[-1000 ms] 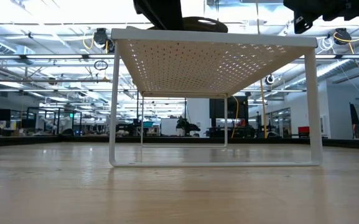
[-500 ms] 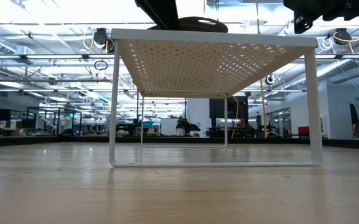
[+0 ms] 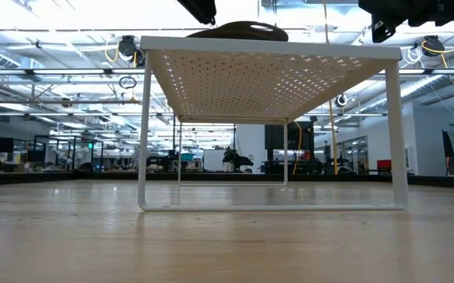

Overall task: Pick & Place Fruit
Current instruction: Adjust the shelf

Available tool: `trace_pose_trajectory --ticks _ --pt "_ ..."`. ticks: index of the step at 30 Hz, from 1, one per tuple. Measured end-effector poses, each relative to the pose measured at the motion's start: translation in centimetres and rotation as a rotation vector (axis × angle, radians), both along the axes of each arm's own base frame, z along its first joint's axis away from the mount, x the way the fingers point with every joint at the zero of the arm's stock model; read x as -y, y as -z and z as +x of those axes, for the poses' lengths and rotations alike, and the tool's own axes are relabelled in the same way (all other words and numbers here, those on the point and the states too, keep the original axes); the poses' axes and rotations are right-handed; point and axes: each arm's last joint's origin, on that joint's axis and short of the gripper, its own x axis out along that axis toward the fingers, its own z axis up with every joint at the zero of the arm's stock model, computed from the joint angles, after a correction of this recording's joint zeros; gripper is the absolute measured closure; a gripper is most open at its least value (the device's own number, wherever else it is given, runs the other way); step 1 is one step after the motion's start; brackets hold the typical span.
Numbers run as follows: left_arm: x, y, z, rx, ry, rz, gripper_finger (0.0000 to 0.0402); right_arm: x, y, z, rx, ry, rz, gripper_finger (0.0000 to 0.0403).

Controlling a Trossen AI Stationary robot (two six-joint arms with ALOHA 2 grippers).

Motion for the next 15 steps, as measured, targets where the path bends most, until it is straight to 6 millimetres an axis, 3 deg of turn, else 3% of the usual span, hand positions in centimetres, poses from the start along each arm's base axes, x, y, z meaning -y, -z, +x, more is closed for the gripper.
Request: trace_pose_trajectory --ticks 7,15 --pt "2.2 0.0 -0.9 0.031 -0.047 -0.06 0.0316 0.0 0.0 0.0 -0.003 -0.001 0.0 0.0403" --pt "6.0 -0.8 -2.0 0.199 -0.106 -0.164 0.0395 0.0 0.1 0.0 -0.007 0.0 0.0 0.0403"
